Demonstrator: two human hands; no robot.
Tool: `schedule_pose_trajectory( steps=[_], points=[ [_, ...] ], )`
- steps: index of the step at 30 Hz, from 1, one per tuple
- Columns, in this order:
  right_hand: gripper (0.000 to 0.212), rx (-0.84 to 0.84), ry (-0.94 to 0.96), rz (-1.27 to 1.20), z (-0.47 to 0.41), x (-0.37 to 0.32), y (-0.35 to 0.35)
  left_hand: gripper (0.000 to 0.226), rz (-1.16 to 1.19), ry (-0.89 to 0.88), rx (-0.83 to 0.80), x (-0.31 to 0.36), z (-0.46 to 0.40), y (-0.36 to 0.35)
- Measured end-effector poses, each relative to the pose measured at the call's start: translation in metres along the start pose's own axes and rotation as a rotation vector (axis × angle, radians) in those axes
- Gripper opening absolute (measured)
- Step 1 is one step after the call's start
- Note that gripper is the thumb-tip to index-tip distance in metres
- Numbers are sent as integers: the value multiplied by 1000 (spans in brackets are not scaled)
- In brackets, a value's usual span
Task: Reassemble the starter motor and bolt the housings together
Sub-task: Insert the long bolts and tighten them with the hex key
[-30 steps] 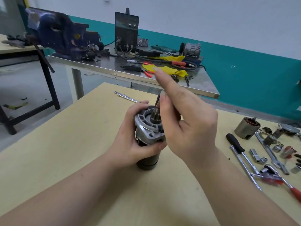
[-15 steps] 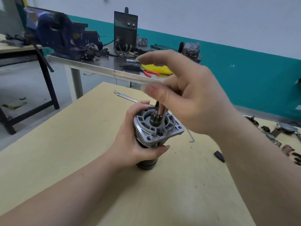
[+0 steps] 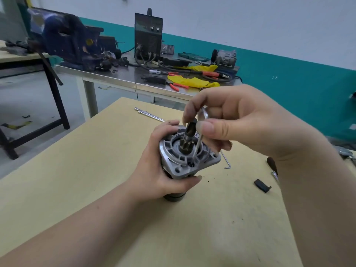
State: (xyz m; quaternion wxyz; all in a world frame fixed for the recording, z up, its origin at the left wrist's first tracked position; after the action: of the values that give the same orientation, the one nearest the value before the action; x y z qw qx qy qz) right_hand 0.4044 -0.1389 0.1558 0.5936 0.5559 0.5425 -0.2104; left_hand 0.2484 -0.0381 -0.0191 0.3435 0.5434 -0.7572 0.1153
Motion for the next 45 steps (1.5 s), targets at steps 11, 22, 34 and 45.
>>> schedule_pose_trajectory(
  steps=[11, 22, 34, 45],
  points=[
    [29, 1044, 438, 669, 8, 49, -63, 98, -64, 28, 131, -7, 4, -8],
    [36, 764, 487, 899, -7, 40, -56, 97, -119, 56, 157, 0, 4, -8],
    [34, 478, 273, 735, -7, 5, -18, 99, -125, 72, 128, -1, 4, -8],
    [16, 253, 14, 64, 3, 7, -3, 99, -112, 53, 125, 0, 5, -8]
  ],
)
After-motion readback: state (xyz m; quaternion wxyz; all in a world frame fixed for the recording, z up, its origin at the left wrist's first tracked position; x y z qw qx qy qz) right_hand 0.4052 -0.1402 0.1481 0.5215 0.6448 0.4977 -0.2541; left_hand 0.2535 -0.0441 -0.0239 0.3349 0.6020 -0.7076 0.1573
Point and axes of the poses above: each hand's wrist, its own z-axis away from the middle knuckle, its own y-axis out of the back of the hand, x = y × z, the point moved 1 cm from there along -z, towards the middle knuckle, and after that the axes turned 6 degrees about -z, right-handed, at the moved point
